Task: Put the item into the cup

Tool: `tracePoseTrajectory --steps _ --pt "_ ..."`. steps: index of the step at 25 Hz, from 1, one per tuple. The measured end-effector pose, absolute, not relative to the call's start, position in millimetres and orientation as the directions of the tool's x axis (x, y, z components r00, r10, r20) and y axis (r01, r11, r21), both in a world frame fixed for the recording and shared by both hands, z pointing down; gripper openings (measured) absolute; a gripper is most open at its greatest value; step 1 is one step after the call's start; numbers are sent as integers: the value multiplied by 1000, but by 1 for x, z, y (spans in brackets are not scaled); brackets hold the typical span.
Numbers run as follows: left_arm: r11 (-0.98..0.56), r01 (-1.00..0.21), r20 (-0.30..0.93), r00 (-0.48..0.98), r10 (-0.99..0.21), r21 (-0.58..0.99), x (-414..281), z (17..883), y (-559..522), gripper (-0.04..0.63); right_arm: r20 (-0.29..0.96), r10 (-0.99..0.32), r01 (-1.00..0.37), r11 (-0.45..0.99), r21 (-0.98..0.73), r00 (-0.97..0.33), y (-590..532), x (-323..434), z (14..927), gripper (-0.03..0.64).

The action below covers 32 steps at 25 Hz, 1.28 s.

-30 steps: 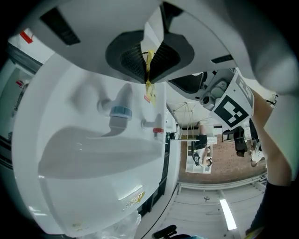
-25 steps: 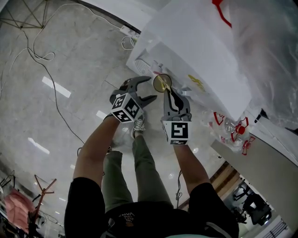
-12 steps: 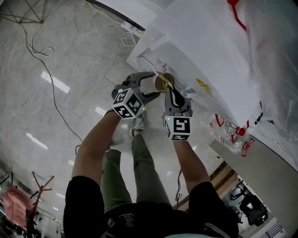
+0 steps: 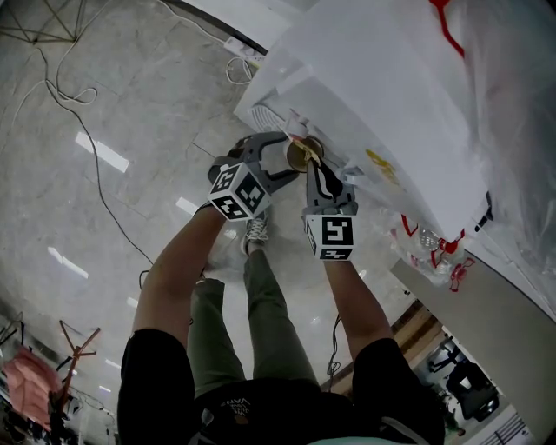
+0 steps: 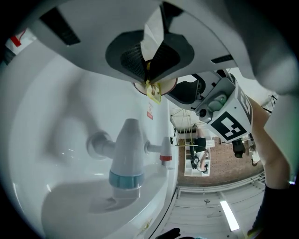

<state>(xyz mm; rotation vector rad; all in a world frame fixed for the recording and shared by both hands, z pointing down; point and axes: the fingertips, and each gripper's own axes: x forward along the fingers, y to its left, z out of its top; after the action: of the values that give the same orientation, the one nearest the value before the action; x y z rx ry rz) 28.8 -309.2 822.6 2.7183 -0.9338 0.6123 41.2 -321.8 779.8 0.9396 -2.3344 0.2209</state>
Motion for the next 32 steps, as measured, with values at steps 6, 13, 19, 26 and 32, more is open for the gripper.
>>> tracePoseTrajectory --steps 6,13,19,26,32 --pt "-780 -623 449 714 -537 58 30 821 -308 324 570 -576 -698 716 7 -586 -321 41 774 57" --pt "-782 -621 456 712 -534 52 23 806 -297 324 555 -609 -734 680 -3 -567 -310 48 757 69" --pt "-779 -626 450 707 -545 40 13 782 -286 324 554 -639 -770 638 -7 -534 -297 56 738 69" --pt "-782 -623 441 706 -555 13 5 753 -268 324 527 -677 -805 593 -20 -513 -280 60 714 69" --pt "-768 -641 418 700 -579 9 -3 721 -248 324 514 -712 -829 559 1 -479 -264 64 690 69"
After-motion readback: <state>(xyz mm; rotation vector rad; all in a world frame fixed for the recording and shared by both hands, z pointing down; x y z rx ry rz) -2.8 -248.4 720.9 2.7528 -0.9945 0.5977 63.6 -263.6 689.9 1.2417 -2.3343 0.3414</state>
